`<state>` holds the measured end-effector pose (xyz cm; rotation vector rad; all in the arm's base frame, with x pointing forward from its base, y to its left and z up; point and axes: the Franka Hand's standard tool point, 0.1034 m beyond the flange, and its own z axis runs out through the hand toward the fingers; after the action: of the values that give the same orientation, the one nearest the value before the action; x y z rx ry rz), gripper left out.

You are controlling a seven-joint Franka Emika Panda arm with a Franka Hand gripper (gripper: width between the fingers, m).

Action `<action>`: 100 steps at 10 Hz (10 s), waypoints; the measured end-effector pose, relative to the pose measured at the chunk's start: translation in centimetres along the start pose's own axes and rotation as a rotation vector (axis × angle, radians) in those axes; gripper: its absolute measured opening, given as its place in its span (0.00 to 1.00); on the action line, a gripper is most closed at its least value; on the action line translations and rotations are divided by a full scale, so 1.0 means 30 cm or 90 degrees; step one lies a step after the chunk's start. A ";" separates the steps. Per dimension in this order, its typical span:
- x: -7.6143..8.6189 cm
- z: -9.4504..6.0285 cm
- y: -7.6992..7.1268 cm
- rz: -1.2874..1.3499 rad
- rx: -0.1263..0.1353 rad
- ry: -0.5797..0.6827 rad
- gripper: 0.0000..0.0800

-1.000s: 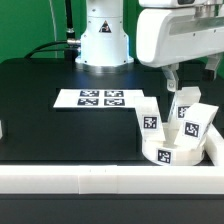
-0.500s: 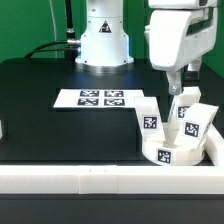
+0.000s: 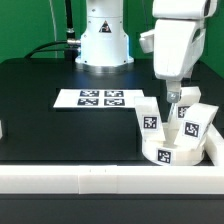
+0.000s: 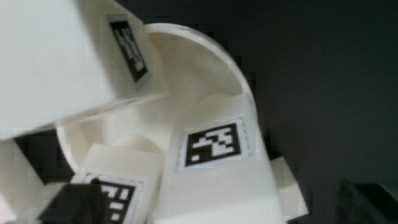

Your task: Assemble stool

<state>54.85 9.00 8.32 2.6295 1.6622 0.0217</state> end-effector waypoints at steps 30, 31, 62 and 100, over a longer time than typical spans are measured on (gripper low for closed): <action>0.031 0.013 -0.002 1.298 0.068 0.035 0.43; 0.032 0.013 -0.002 1.344 0.077 0.034 0.43; 0.062 -0.093 0.054 1.383 0.177 0.041 0.81; 0.052 -0.012 -0.007 0.172 0.001 0.040 0.68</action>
Offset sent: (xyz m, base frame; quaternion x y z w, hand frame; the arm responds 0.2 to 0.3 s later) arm 0.0000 0.0000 0.0000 0.0000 0.0000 0.0650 0.9979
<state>55.31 10.50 8.68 2.8603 1.3081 0.1098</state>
